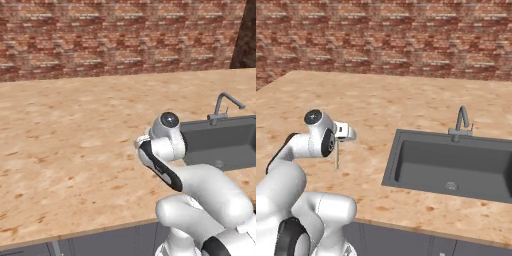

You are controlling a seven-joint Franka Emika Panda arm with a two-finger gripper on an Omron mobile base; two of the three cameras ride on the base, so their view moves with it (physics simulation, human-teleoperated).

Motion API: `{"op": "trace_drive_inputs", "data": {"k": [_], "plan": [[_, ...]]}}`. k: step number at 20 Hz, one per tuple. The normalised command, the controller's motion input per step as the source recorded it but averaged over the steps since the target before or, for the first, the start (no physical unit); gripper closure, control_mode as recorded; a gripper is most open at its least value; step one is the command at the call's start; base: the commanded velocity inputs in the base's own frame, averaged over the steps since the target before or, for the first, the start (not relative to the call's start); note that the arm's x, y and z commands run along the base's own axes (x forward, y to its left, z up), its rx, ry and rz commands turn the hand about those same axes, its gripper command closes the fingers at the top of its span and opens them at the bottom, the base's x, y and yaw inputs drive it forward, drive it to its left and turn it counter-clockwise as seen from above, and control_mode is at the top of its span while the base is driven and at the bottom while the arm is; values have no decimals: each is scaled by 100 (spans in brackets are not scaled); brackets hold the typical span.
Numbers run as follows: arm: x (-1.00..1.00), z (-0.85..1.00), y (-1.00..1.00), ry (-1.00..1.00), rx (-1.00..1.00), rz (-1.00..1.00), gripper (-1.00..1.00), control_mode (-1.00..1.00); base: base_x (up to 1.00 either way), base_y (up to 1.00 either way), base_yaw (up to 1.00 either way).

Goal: Grab the spray bottle from the cabinet, then place it next to the cutting board for sanitizing. Then grab the dish brush from the countertop next to the sink and place it next to the cutting board.

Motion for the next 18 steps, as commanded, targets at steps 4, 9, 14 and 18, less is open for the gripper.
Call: {"op": "trace_drive_inputs", "data": {"k": [4,9,14,18], "plan": [[-51,99,-1,-39,5,6,100,-100,0,0,0],[-58,100,-10,-14,0,0,100,-100,0,0,0],[-66,99,-40,-5,0,2,100,-100,0,0,0],[-61,85,-30,-5,0,6,100,-100,0,0,0]]}}
